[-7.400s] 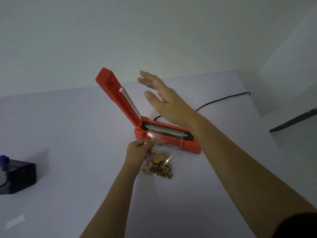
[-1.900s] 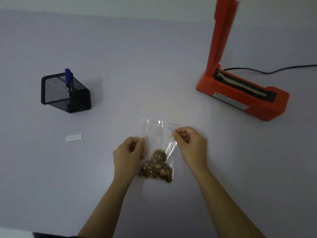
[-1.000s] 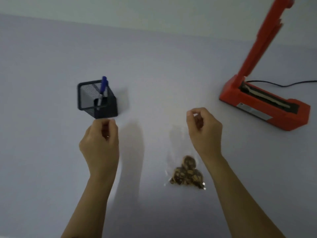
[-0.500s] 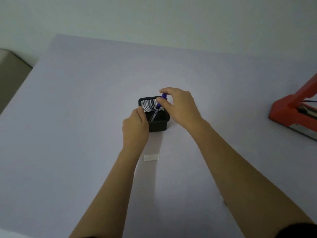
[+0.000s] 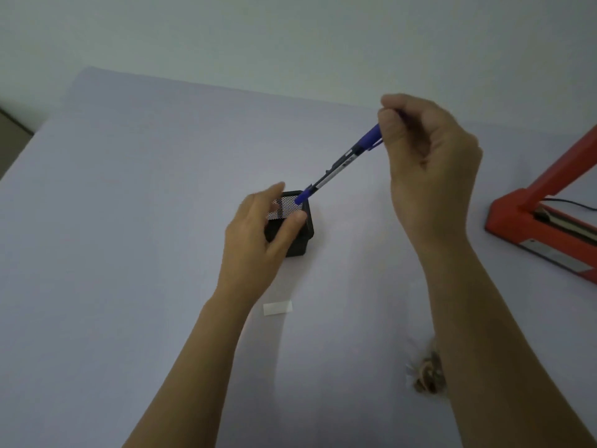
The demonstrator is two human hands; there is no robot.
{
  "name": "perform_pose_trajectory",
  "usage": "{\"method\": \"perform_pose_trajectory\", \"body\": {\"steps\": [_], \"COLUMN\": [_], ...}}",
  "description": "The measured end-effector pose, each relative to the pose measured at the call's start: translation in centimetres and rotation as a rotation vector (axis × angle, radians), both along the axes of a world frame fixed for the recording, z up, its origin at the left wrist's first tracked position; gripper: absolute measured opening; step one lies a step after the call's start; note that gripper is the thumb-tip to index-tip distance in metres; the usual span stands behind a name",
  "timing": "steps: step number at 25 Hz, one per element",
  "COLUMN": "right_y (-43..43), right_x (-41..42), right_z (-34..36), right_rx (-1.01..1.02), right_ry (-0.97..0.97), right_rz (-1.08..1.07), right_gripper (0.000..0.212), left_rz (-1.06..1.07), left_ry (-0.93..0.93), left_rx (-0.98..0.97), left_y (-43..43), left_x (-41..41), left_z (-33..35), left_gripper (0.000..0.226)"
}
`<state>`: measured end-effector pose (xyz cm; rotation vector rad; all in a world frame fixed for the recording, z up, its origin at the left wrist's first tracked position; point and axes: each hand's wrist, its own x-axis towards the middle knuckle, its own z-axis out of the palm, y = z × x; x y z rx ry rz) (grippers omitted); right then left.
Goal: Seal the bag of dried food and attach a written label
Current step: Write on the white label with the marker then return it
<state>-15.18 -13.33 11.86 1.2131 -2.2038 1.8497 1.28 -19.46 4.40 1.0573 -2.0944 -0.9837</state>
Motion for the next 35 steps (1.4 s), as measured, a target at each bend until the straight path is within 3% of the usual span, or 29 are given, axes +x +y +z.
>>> {"method": "perform_pose_trajectory", "body": {"steps": [5,8,11,15,19,22,25,30,33,35], "right_y": [1.5,2.6,3.2,4.0,4.7,4.6,4.5,5.2,5.8,6.5], "right_x": [-0.5,0.3,1.6,2.9,2.9,2.3,1.9,4.1,2.1,-0.7], "right_z": [0.1,-0.7,-2.3,-4.2,-4.6,-4.4,-4.5,-6.0,-5.0,-4.3], "right_rx": [-0.038,-0.121,0.006,0.047,0.073,0.105,0.086,0.080,-0.131,-0.248], "right_ry": [-0.117,-0.351,-0.492,-0.590,-0.620,-0.637,-0.677,-0.732,-0.861,-0.856], "right_rz": [-0.036,-0.025,-0.047,-0.144,-0.201,-0.200,-0.194,-0.177,-0.347,-0.365], "right_gripper": [0.019,0.027,0.026,0.039,0.043,0.046,0.048,0.049,0.053,0.051], "left_rz": [-0.057,-0.130,-0.268,-0.227,-0.224,-0.276,-0.288,-0.261,-0.136,0.008], "left_ry": [0.071,0.086,0.079,0.224,0.151,0.125,0.155,0.203,0.443,0.442], "left_rx": [0.058,-0.054,-0.118,0.351,0.297,0.322,0.532,0.927,1.184,1.156], "left_y": [1.7,2.1,2.8,4.7,6.1,6.3,6.5,7.4,7.3,7.1], "left_x": [-1.4,-1.6,-1.6,-2.2,-2.4,-2.6,-2.4,-1.3,1.1,4.4], "left_z": [0.6,0.4,0.1,0.3,-0.2,-0.6,-0.3,-0.7,-2.2,-3.4], "left_gripper": [0.016,0.023,0.020,0.011,0.004,0.025,0.043,0.040,0.043,0.039]}}
